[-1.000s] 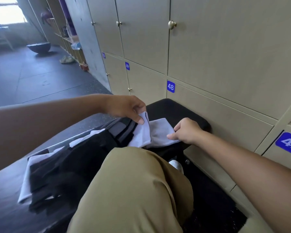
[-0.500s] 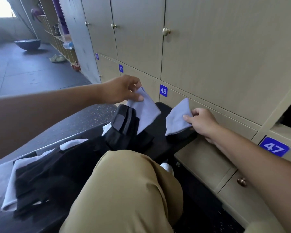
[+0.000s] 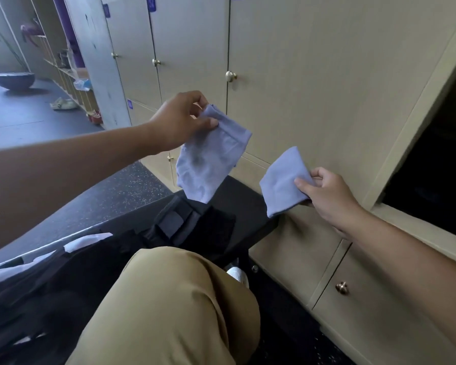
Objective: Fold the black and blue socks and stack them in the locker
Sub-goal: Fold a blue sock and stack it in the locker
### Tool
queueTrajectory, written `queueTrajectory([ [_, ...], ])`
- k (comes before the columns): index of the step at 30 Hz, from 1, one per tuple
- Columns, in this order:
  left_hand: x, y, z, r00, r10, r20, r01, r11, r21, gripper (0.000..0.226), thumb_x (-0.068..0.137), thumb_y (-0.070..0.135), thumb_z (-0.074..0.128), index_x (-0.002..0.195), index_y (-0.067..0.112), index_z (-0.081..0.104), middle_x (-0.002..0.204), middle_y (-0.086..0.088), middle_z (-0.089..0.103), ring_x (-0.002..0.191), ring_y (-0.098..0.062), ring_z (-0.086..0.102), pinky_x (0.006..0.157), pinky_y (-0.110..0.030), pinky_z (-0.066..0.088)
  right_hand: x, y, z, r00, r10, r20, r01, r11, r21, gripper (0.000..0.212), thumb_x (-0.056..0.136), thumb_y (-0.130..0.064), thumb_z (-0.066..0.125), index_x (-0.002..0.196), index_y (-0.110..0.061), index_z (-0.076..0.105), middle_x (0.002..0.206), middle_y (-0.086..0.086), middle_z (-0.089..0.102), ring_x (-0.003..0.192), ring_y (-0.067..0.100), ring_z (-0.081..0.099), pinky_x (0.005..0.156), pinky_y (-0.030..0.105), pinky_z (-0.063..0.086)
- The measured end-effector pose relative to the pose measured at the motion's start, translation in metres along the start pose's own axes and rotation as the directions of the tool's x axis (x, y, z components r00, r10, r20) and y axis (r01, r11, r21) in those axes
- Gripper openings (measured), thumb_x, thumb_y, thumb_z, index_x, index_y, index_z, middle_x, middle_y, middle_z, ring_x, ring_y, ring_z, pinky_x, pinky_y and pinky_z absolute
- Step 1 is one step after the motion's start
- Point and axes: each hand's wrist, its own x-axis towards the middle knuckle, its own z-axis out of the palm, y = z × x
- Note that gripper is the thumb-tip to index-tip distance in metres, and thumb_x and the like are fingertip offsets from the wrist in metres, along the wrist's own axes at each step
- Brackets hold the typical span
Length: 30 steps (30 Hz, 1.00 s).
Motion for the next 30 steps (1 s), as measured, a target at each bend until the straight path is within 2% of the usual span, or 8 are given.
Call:
queueTrajectory([
  [7,-0.006,0.032,0.009,0.991,0.031,-0.128,-0.041,0.996,-0.077,0.02,0.091,0.034,0.074,0.095,0.023,0.058,0.093,-0.008,0.074,0.077,-0.017,0.061,0.074,-0.039,0.05,-0.027,-0.023,-0.049,0.999,-0.007,-0.037,0.011,0.995,0.096,0.007,0.098,-0.016,0.064,0.102,-0.012,0.062,0.1,0.009,0.075,0.087,0.018,0.071,0.085,0.038,0.06],
  [10,-0.014,0.048,0.02,0.989,0.042,-0.139,-0.055,0.994,-0.095,0.018,0.093,0.035,0.072,0.098,0.022,0.06,0.093,-0.007,0.074,0.084,-0.028,0.068,0.076,-0.046,0.054,-0.043,-0.032,-0.069,0.998,-0.022,-0.063,0.03,0.992,0.123,0.013,0.098,-0.017,0.063,0.106,-0.008,0.06,0.099,0.012,0.074,0.085,0.018,0.069,0.08,0.037,0.059],
  [14,-0.028,0.068,0.042,0.991,0.036,-0.126,-0.057,0.985,-0.165,0.018,0.095,0.033,0.069,0.102,0.019,0.061,0.095,-0.011,0.074,0.093,-0.034,0.07,0.085,-0.056,0.056,-0.064,-0.04,-0.092,0.985,-0.08,-0.155,0.095,0.991,0.09,0.006,0.098,-0.014,0.062,0.102,-0.013,0.059,0.086,-0.001,0.068,0.073,0.008,0.063,0.064,0.024,0.051],
  [18,-0.038,0.088,0.061,0.995,0.027,-0.095,-0.049,0.97,-0.238,0.012,0.094,0.032,0.069,0.096,0.023,0.061,0.093,-0.01,0.073,0.086,-0.033,0.069,0.084,-0.058,0.056,-0.079,-0.047,-0.113,0.968,-0.133,-0.211,0.145,0.989,0.04,0.007,0.096,-0.009,0.059,0.102,-0.007,0.059,0.087,0.001,0.062,0.076,0.01,0.056,0.064,0.025,0.047],
  [20,-0.042,0.1,0.069,0.996,0.017,-0.082,-0.039,0.961,-0.273,0.012,0.096,0.031,0.067,0.096,0.02,0.061,0.095,-0.012,0.073,0.091,-0.037,0.069,0.083,-0.056,0.056,-0.088,-0.051,-0.123,0.96,-0.157,-0.232,0.17,0.985,0.037,0.008,0.096,-0.008,0.059,0.103,-0.006,0.059,0.087,0.0,0.062,0.075,0.008,0.056,0.062,0.021,0.046],
  [23,-0.048,0.117,0.081,0.999,0.007,-0.051,-0.023,0.95,-0.311,0.013,0.099,0.03,0.062,0.096,0.018,0.059,0.098,-0.015,0.072,0.096,-0.04,0.067,0.079,-0.047,0.054,-0.102,-0.057,-0.138,0.95,-0.19,-0.247,0.205,0.978,0.04,0.009,0.096,-0.008,0.061,0.105,-0.009,0.061,0.091,0.001,0.066,0.079,0.009,0.06,0.066,0.023,0.05],
  [28,-0.056,0.143,0.103,0.999,-0.037,-0.033,0.024,0.944,-0.329,0.018,0.099,0.033,0.062,0.102,0.015,0.059,0.096,-0.011,0.07,0.091,-0.035,0.067,0.081,-0.053,0.054,-0.123,-0.067,-0.161,0.962,-0.152,-0.226,0.18,0.978,0.109,0.031,0.092,-0.013,0.073,0.119,-0.018,0.06,0.101,0.003,0.077,0.093,0.018,0.074,0.077,0.033,0.06],
  [30,-0.057,0.153,0.114,0.999,-0.038,-0.037,0.025,0.957,-0.289,0.017,0.1,0.031,0.059,0.103,0.014,0.059,0.089,-0.003,0.066,0.082,-0.027,0.062,0.073,-0.042,0.051,-0.129,-0.07,-0.17,0.973,-0.141,-0.184,0.16,0.983,0.091,0.038,0.091,-0.017,0.075,0.126,-0.022,0.058,0.102,0.003,0.078,0.094,0.02,0.075,0.081,0.039,0.062],
])
